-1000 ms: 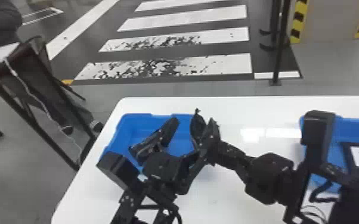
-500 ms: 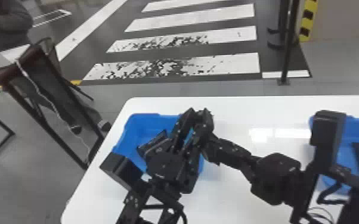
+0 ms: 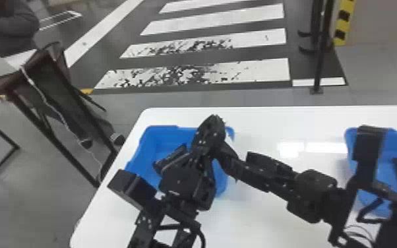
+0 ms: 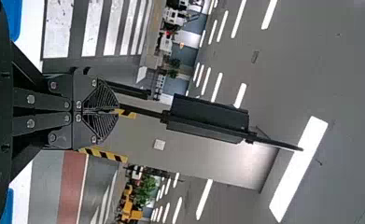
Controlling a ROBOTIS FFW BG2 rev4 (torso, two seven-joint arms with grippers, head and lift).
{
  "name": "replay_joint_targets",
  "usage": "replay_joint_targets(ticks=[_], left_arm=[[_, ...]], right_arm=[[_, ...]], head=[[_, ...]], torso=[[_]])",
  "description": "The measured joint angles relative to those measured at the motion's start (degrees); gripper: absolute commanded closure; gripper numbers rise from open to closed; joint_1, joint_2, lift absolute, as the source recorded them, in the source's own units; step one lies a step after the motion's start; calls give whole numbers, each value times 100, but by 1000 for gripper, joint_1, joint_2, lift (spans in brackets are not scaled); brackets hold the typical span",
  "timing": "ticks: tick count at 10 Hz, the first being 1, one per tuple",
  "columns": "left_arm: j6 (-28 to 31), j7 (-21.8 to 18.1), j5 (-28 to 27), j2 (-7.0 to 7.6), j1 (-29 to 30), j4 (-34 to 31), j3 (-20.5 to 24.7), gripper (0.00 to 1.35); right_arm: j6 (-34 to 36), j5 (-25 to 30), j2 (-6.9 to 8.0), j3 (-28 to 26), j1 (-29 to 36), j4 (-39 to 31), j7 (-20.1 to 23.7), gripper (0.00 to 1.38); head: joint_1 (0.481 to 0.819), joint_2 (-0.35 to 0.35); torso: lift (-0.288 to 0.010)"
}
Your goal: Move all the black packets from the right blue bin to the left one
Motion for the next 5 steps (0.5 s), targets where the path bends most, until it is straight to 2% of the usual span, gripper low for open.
replay_joint_targets(ticks=[2, 4, 5], left_arm=[[-215, 151, -249, -31, -371, 571, 195, 1213], [-686, 323, -962, -59, -1253, 1877, 513, 1213], [-887, 525, -1417, -78, -1694, 2579, 721, 1059]], right_arm=[[-104, 0, 98, -487, 449, -135, 25, 183], [-243, 25, 146, -902, 715, -275, 24, 190], [-264, 53, 178, -1086, 800, -353, 17, 190]], head=[[695, 289], [695, 275], [695, 277]], torso=[[-140], [-140], [-140]])
